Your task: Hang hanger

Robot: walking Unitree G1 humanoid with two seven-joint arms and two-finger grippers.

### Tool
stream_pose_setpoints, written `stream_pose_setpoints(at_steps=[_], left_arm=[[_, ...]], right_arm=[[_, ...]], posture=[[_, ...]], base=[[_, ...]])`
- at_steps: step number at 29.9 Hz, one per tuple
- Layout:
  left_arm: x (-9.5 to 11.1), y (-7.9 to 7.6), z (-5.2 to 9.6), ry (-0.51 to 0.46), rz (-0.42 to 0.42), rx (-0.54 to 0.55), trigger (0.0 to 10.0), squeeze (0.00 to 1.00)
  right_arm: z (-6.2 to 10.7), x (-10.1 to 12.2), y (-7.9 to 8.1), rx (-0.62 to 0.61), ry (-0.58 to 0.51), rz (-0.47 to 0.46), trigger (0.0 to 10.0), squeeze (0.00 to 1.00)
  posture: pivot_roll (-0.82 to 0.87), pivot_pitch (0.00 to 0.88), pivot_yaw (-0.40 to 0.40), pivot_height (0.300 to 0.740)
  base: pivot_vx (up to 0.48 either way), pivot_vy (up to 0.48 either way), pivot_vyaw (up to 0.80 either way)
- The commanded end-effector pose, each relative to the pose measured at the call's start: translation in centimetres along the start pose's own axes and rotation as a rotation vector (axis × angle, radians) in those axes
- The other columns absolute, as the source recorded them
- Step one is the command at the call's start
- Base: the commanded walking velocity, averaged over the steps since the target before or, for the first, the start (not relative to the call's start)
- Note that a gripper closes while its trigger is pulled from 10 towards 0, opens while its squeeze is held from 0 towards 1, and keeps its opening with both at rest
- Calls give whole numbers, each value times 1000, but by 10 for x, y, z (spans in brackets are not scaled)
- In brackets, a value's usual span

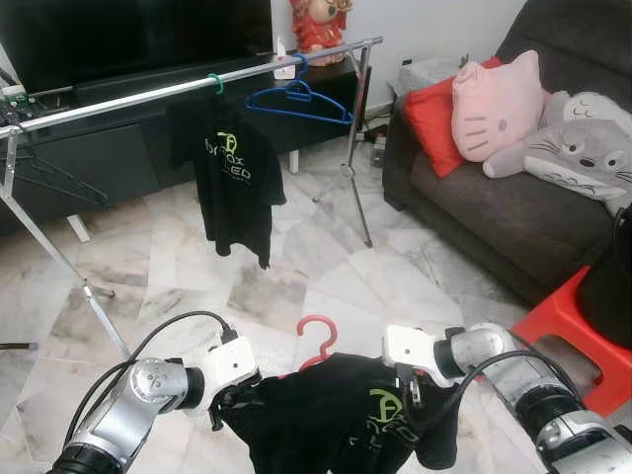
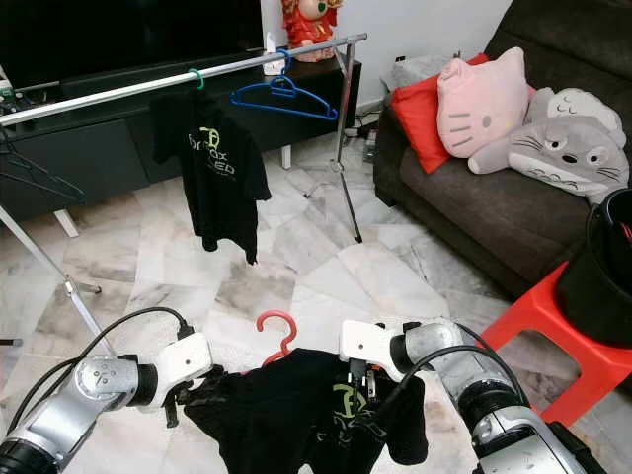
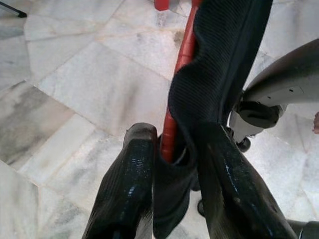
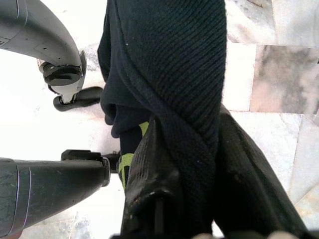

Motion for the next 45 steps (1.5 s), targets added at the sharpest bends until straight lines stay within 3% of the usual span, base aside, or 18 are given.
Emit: stream_pose_setpoints(at_steps=[1,9,21,24,26,30,33,34,35,38,39,41,45], left_arm=[[-6,0,2,41,-12,-8,0,0],[-16,2,2,87,-24,12,0,0],[-14,5,1,63,-25,48,0,0],[-23,9,2,113,-32,85,0,0],[-38,16,5,188,-30,151,0,0],[-49,29,8,219,45,300,0,0],[-61,41,12,262,76,458,0,0],[-66,48,16,273,124,561,0,0],[-66,48,16,273,124,561,0,0],[-76,54,21,336,137,672,0,0],[-80,57,24,359,133,744,0,0],[-81,58,24,365,126,764,0,0],[-81,67,31,361,138,915,0,0]], right_arm=[[4,8,-11,-28,-14,32,10000,0],[3,10,-12,-37,-20,33,10000,0],[1,11,-13,-55,-23,32,10000,0],[2,11,-17,-86,-18,31,10000,0],[5,11,-23,-141,-9,28,10000,0],[11,7,-34,-256,26,14,10000,0],[15,0,-37,-322,55,-11,10000,0],[15,-1,-36,-327,40,-34,10000,0],[15,-1,-36,-327,40,-34,10000,0],[15,-3,-28,-293,1,-60,10000,0],[14,-6,-18,-218,-17,-80,10000,0],[14,-9,-9,-147,-18,-80,10000,0],[15,-19,3,-69,30,-70,10000,0]], posture=[[-7,0,-37,740],[-5,0,-35,740],[-4,0,-35,740],[-4,0,-35,740],[-6,0,-35,740],[-4,0,-37,740],[-6,0,-37,740],[-6,0,-37,740],[-6,0,-37,740],[-6,0,-37,740],[-6,0,-37,740],[-9,0,-35,740],[-15,0,-33,740]], base=[[0,0,0],[0,0,0],[0,0,0],[0,0,0],[0,0,0],[0,0,0],[0,0,0],[0,0,0],[0,0,0],[0,0,0],[0,0,0],[0,0,0],[0,0,0]])
Point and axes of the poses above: a point about 5 cm out from each wrist's last joint towards the gripper, its own z axis pointing back from the gripper into the wrist, its own x axis along the axis of the wrist's last joint, y = z × x, the point moved 2 cm from there along -z, pointing out of the wrist towards the gripper, and after that the axes turned 7 degrees about z, right-handed, at the moved point
